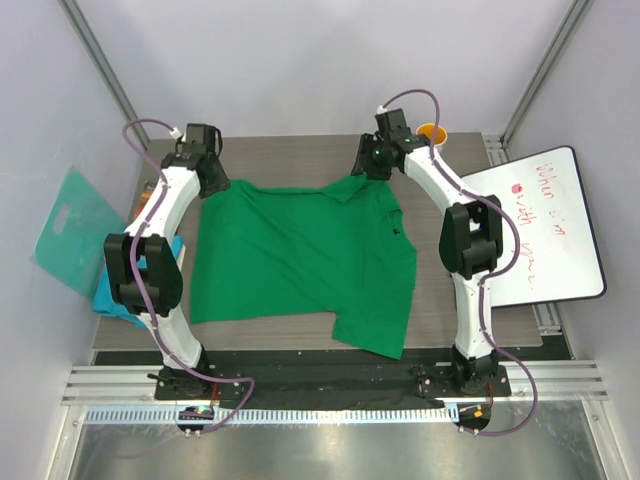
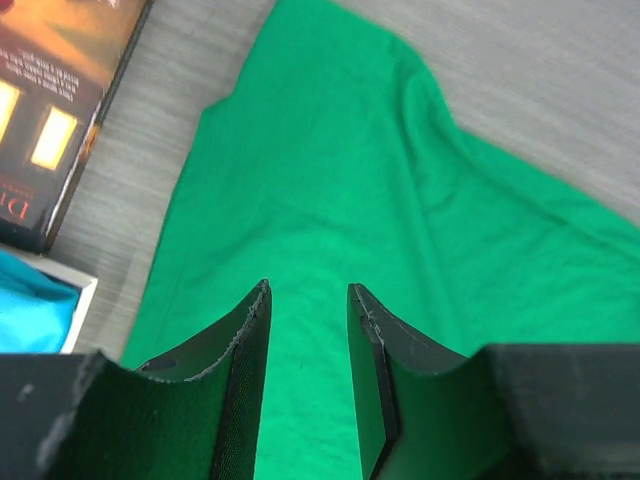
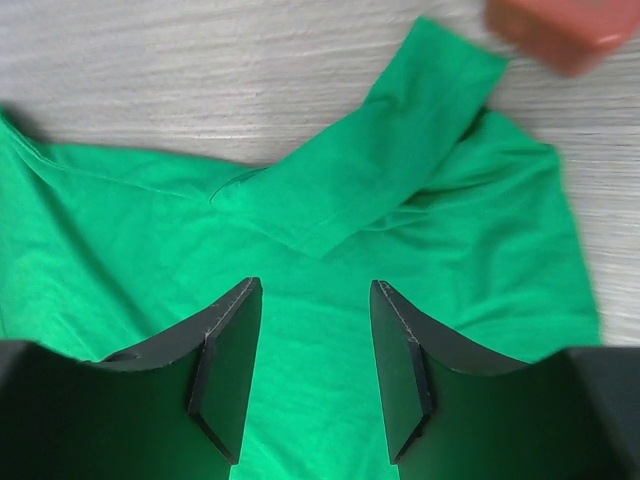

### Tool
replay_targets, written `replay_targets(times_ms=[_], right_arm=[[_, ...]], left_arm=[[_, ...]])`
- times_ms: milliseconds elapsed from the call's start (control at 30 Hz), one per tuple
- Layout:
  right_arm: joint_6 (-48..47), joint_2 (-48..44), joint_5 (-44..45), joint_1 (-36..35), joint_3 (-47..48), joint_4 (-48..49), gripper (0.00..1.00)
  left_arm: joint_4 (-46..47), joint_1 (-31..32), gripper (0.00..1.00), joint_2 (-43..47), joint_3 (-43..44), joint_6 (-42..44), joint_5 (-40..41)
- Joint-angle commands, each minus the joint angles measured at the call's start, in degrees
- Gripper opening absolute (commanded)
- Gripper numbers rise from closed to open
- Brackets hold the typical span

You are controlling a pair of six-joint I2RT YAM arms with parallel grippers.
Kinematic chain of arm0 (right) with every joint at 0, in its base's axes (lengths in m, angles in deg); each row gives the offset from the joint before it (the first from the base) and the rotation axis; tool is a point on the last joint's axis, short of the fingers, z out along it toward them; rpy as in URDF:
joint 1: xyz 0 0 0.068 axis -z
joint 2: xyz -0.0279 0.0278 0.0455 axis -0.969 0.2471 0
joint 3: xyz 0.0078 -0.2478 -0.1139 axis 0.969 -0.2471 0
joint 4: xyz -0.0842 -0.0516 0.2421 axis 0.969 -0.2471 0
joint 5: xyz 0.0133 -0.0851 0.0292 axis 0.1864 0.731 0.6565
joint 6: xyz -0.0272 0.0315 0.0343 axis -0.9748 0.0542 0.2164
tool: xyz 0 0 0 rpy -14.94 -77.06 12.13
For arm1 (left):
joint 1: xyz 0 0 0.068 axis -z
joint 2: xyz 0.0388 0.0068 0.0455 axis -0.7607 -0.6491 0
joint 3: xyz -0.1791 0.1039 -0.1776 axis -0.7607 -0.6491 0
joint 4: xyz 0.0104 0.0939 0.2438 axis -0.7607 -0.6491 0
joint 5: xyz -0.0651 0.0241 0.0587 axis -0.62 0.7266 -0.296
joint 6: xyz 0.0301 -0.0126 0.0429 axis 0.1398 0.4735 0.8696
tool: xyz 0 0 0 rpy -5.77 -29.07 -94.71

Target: Fold and stack the t-shirts

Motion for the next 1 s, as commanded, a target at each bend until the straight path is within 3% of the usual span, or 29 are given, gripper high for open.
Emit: replay_targets(times_ms=[0, 233, 967], right_arm=[[0.91, 3.15, -1.43, -1.11, 1.01, 2.63, 0.53], [1.79, 7.55, -1.17, -1.29, 2.77, 3.43, 0.52], [2.05, 8.95, 3.4, -1.29, 1.09, 7.2, 0.52]], left_arm=[[0.85, -0.38, 0.37, 3.06, -2.18, 1.43, -0.73], [0.15, -0.38, 0.36, 4.38, -3.5, 3.55, -0.29], [0.77, -0.38, 0.36, 2.8, -3.94, 5.04, -1.52]])
